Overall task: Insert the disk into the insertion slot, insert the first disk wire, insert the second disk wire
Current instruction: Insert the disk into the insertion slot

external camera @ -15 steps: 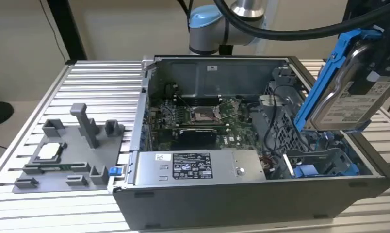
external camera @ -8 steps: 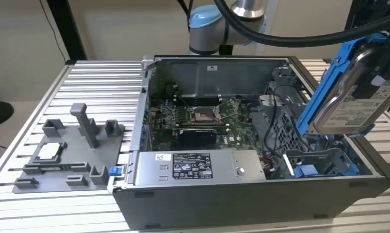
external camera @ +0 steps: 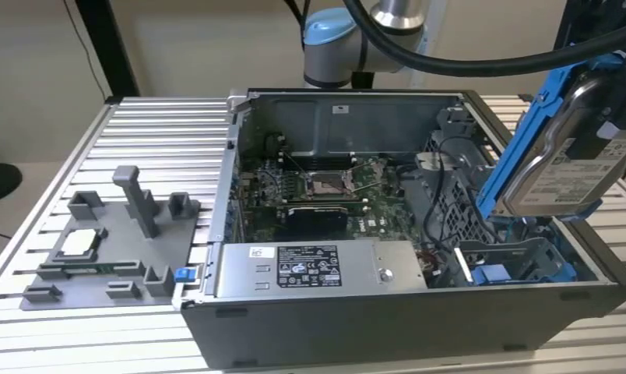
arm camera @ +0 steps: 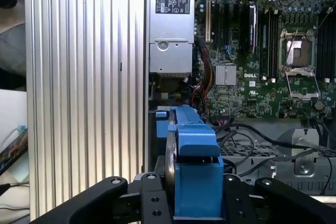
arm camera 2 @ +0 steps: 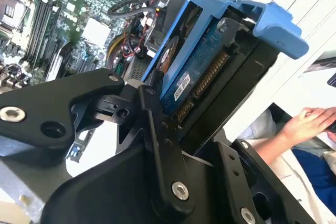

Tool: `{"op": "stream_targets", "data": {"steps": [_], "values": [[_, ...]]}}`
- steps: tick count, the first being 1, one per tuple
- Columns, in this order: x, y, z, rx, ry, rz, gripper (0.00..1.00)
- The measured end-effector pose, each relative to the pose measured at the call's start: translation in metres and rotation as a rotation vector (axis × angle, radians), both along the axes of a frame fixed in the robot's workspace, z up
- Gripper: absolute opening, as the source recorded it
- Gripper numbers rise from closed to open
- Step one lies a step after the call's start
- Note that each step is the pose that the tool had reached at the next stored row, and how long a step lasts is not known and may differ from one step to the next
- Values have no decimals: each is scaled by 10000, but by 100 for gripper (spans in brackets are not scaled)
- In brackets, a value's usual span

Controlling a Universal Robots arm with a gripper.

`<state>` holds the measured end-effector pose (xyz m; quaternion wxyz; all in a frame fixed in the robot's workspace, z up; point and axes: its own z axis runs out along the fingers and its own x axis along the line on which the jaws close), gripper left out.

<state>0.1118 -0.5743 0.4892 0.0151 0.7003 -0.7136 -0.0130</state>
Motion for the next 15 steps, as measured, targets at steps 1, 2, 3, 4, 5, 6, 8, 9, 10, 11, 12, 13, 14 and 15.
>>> {"op": "stream_targets", "data": {"steps": [1,2,3,4,5,6,8,9,10,11,12,13,14,15], "values": [[0,0,0,0,0,-1,0],[0,0,0,0,0,0,0],[0,0,0,0,0,-1,0],[0,0,0,0,0,-1,0],[0,0,0,0,0,-1,0],[0,-2,1,-2,0,-1,0],[0,-14,-1,0,0,-2,0],[0,-24,-1,0,0,-2,0],[0,-39,-2,0,0,-2,0],[0,-53,-3,0,0,-1,0],[0,-66,-5,0,1,-2,0],[0,-79,-7,1,1,-2,0],[0,-92,-8,0,2,-2,0],[0,-107,-10,1,2,-1,0]]}}
